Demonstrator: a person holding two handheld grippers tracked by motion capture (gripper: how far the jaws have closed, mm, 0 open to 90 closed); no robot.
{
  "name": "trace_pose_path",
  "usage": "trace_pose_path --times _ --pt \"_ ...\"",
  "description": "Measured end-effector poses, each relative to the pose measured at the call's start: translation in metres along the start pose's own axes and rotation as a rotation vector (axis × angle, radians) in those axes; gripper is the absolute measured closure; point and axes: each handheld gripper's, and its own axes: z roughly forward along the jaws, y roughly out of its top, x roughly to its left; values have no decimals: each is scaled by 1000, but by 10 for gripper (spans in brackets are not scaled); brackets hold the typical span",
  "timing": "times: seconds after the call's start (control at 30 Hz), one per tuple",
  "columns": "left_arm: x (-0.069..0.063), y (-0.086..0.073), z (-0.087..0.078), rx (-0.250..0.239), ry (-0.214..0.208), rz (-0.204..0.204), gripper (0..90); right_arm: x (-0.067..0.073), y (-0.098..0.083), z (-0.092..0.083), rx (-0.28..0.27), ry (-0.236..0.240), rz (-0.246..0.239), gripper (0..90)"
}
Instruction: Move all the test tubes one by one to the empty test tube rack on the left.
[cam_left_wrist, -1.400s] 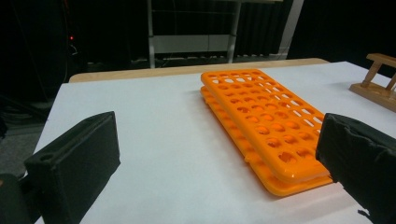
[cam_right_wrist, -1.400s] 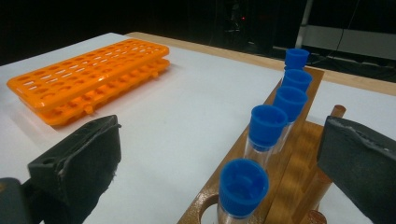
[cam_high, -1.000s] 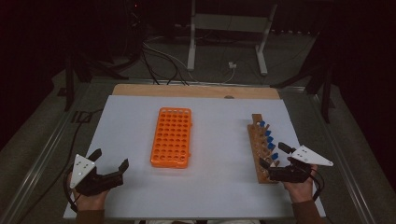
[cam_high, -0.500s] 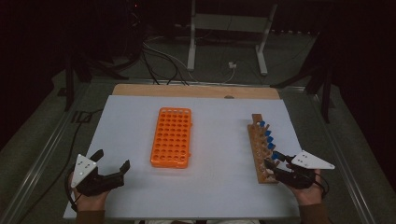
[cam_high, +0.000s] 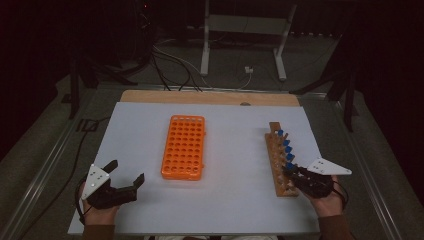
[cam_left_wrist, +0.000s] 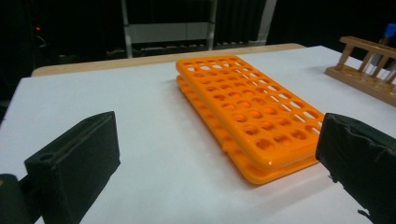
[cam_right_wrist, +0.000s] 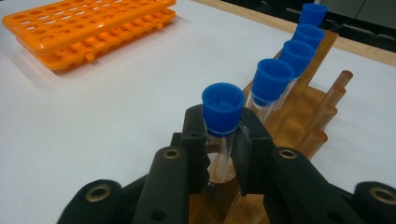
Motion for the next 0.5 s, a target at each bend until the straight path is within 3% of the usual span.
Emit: trace_pose_path --times 0.17,0.5 --pt "-2 8 -2 13 -7 -7 7 -3 0 -1 2 8 20 766" --pt "-9 24 -6 -4 -49 4 7 1 13 -11 -22 8 -7 767"
